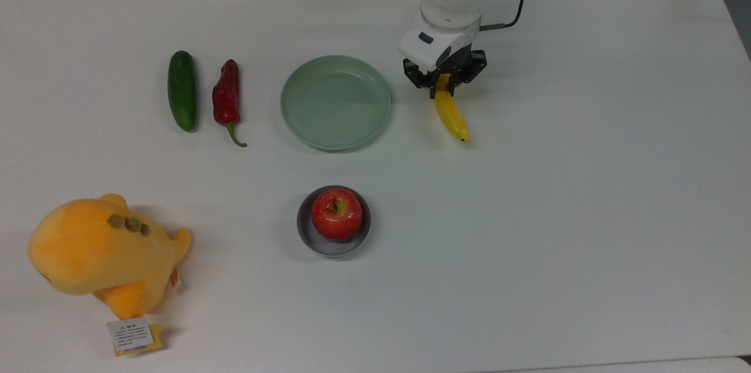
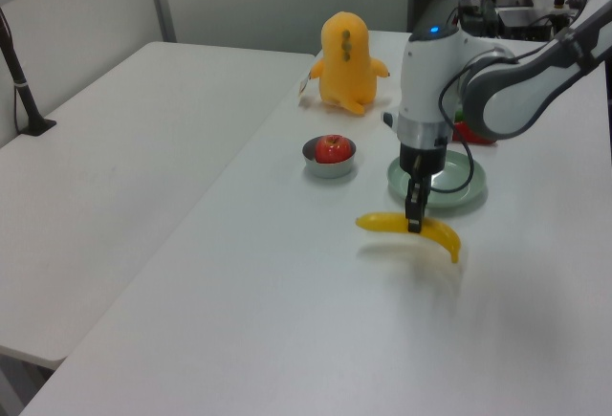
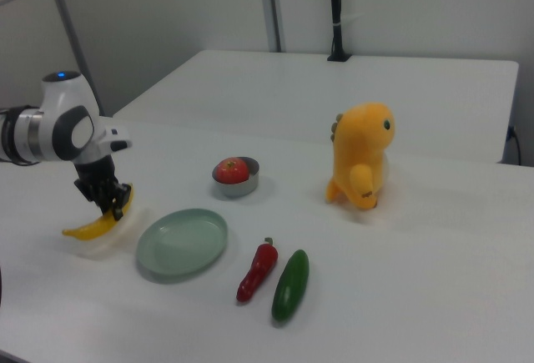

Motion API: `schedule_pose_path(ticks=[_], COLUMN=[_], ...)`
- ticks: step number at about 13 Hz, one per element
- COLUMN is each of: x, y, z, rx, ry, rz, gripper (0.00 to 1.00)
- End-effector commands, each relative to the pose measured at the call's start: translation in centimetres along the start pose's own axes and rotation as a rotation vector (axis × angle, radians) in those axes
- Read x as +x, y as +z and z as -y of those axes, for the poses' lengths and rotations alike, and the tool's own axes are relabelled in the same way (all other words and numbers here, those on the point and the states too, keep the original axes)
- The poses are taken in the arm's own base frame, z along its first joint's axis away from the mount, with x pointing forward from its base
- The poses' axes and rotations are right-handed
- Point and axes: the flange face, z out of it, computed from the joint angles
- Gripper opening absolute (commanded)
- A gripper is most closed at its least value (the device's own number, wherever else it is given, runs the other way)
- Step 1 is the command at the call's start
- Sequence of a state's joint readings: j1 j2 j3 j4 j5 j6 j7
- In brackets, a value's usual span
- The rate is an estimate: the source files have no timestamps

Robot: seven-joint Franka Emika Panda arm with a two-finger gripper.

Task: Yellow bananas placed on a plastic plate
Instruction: 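Lift the banana and carry it over the green plate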

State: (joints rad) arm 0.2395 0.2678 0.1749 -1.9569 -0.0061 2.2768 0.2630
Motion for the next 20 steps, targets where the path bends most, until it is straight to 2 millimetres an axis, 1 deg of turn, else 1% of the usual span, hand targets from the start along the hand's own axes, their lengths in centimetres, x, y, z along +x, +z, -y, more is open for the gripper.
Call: schedule_pose_path(ticks=[1, 2, 4, 5, 7, 9, 10, 11, 12, 14, 15, 17, 18, 20], x=[0.1, 0.3, 0.7, 0.8, 0.6, 0.6, 0.6, 0.6, 0.7, 0.6, 0.5, 0.1, 0.1, 0.2], y=[-5.5, -6.7, -9.5, -10.4, -11.4, -11.8, -11.7, -11.7, -11.3, -10.4, -9.5, -6.6, -5.6, -4.3], z=[-0.8, -1.1, -3.5, -4.5, -6.8, -9.5, -11.6, -12.9, -14.6, -16.0, -16.4, -16.7, -16.9, -18.1], rx=[-0.007, -0.013, -0.021, -0.026, -0.04, -0.052, -0.058, -0.058, -0.061, -0.063, -0.063, -0.063, -0.063, -0.064], ry=[0.034, 0.036, 0.054, 0.048, 0.01, -0.052, -0.094, -0.107, -0.09, -0.067, -0.061, -0.058, -0.054, -0.036], rz=[-0.054, -0.038, -0.051, -0.064, -0.048, -0.034, -0.023, -0.017, -0.009, 0.007, 0.024, 0.077, 0.088, 0.106], gripper=[0.0, 0.0, 0.0, 0.0, 0.0, 0.0, 0.0, 0.0, 0.0, 0.0, 0.0, 0.0, 0.0, 0.0])
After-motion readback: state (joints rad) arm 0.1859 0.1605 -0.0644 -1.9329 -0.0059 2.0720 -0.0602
